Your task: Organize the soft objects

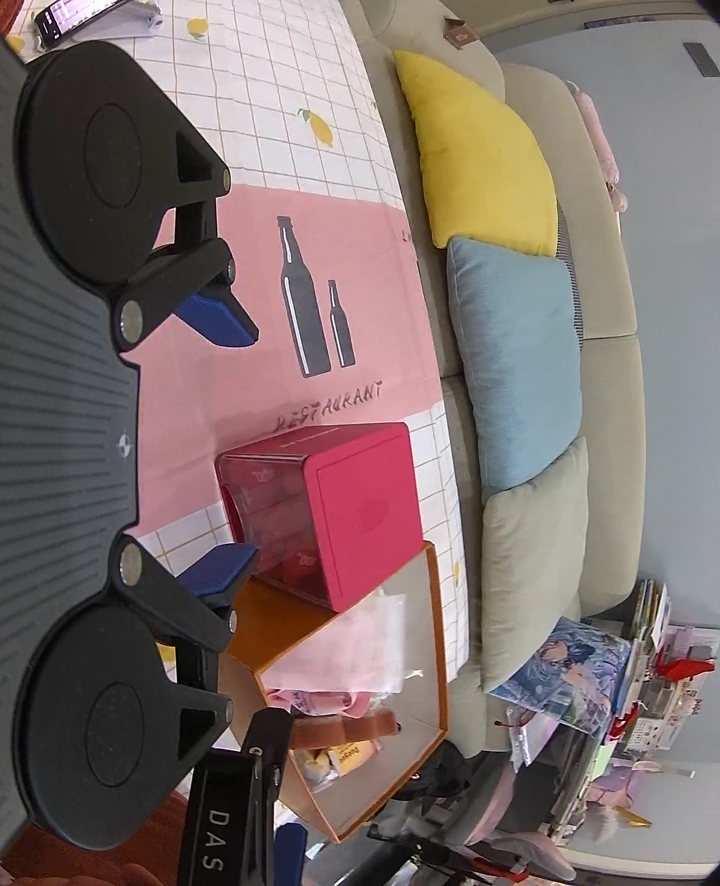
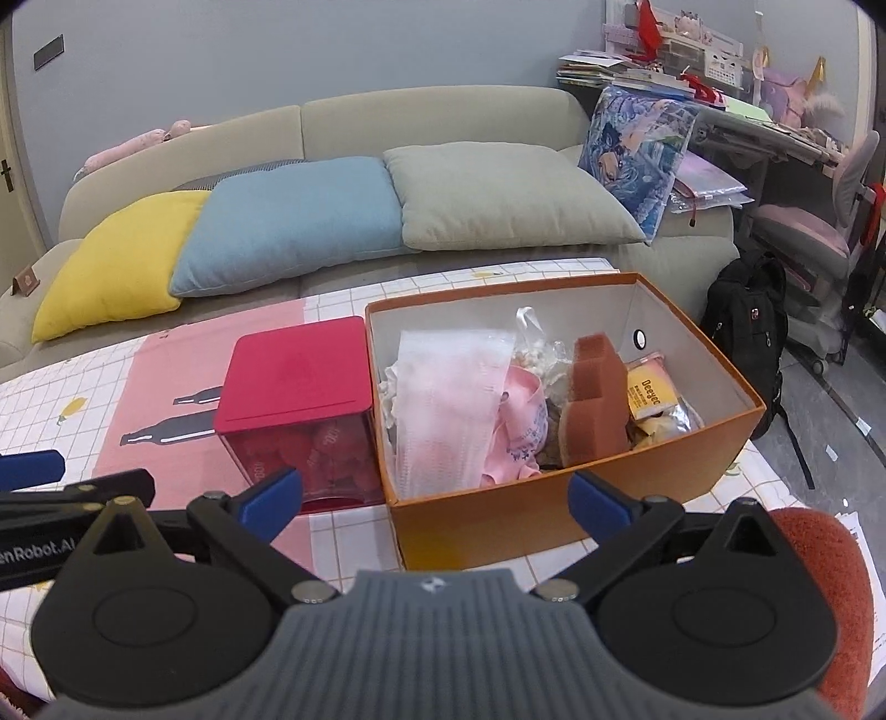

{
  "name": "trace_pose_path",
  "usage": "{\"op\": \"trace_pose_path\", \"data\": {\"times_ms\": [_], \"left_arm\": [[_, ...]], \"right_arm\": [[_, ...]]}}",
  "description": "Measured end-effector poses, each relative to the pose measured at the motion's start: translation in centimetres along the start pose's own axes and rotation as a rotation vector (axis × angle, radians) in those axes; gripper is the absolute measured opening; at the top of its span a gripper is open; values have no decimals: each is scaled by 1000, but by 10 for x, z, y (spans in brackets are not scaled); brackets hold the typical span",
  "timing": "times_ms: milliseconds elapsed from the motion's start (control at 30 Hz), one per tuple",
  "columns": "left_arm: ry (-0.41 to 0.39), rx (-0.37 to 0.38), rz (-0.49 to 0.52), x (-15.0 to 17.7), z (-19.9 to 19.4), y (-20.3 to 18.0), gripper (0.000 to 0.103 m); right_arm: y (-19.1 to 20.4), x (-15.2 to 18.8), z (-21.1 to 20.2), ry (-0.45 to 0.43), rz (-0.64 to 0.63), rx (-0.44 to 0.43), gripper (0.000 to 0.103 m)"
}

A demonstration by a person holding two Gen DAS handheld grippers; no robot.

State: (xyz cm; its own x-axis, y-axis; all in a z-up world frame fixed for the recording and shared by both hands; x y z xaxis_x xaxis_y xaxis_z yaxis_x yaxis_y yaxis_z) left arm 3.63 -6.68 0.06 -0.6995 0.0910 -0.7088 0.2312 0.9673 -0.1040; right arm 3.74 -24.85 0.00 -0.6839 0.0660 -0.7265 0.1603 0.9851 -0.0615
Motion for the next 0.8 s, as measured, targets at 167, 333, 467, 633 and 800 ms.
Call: {"op": "trace_pose_path", "data": {"times_ms": [167,333,467,633,800], "left_arm": [[3,0,-3,-1,0,1,94],[2,-1,-6,-2,-1,2,94],[-1,-1,-12,-3,-2,2,94],[-6,-4,-13,-3,-4,1,94],[-9,-4,-14,-3,-4,1,94]], "right_arm": [[3,1,1,3,-9,-6,100],[5,1,0,3,-14,-6,100],[6,0,0,-1,-23,-7,100],[8,0,-2,-8,-33,-9,100],[8,0,-3,-12,-39,-10,100]]}}
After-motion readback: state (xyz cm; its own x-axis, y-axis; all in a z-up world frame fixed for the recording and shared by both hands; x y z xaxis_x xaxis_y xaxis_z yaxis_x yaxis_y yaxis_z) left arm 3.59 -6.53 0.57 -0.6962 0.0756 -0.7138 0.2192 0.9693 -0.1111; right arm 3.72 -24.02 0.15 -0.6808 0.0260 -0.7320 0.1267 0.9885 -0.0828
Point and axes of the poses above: each gripper's, at about its wrist camera, not at the fingertips, and z roughly the way its jaws point, y to its left, x to its underside, the point moved 1 cm from there along z, roughly the way its jaws point, and after that the axes turned 9 degrees about x, right-handed, at the moved point
